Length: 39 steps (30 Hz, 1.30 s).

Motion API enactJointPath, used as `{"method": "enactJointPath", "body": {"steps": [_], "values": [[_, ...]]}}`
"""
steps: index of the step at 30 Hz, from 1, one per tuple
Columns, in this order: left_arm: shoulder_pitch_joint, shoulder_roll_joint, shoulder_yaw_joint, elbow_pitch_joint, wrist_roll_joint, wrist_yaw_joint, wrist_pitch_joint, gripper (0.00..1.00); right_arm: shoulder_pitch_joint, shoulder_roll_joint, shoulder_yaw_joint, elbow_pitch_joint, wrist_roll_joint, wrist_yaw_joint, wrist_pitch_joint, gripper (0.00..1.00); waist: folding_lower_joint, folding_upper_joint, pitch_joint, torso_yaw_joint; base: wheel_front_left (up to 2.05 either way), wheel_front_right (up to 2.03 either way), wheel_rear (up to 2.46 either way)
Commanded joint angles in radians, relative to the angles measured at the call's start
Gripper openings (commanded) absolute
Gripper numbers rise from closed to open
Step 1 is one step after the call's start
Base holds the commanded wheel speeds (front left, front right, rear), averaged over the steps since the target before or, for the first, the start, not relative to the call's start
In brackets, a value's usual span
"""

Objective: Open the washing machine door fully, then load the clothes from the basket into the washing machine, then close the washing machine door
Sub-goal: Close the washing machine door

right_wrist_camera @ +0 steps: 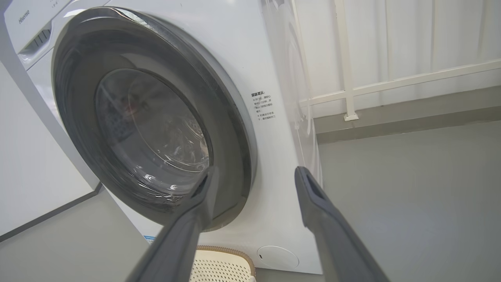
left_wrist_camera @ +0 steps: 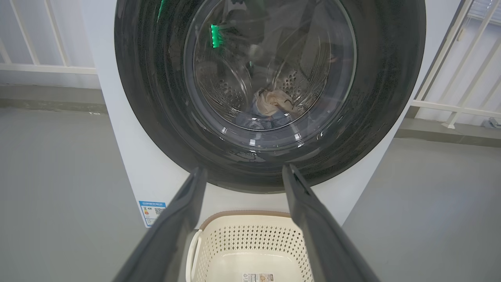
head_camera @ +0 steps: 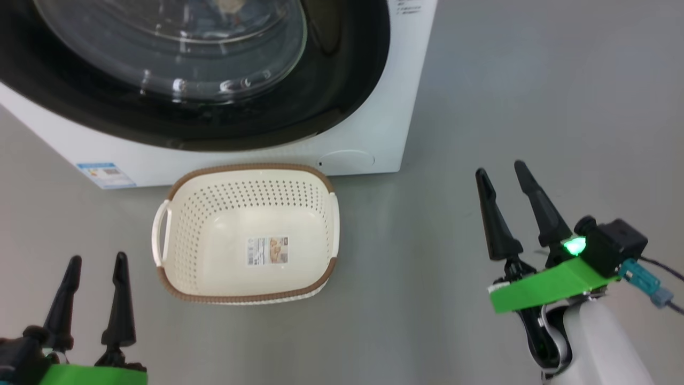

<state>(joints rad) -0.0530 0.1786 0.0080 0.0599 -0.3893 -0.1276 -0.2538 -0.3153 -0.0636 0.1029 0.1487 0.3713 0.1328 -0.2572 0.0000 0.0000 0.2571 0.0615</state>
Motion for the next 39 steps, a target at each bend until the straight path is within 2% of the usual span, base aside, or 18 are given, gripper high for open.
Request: {"method": "enactJointPath", "body": {"steps": [1, 24, 39], "values": [[0.007, 0.018, 0.045, -0.025, 0.016, -0.003, -0.008, 1.0, 0.026, 0.013, 0.017, -0.033, -0.019, -0.002, -0.005, 1.0, 0.0, 0.0, -0.044, -0.036, 0.0, 0.0, 0.0], [0.137, -0.043, 0.123, -0.016, 0.106, -0.003, -0.008, 1.0, 0.233, 0.013, -0.029, -0.064, -0.081, -0.002, -0.005, 1.0, 0.0, 0.0, -0.174, -0.093, 0.0, 0.0, 0.0], [0.189, -0.076, 0.135, -0.002, 0.166, -0.003, -0.008, 1.0, 0.272, 0.013, -0.055, -0.025, -0.105, -0.002, -0.005, 1.0, 0.0, 0.0, -0.224, -0.084, 0.0, 0.0, 0.0]]}}
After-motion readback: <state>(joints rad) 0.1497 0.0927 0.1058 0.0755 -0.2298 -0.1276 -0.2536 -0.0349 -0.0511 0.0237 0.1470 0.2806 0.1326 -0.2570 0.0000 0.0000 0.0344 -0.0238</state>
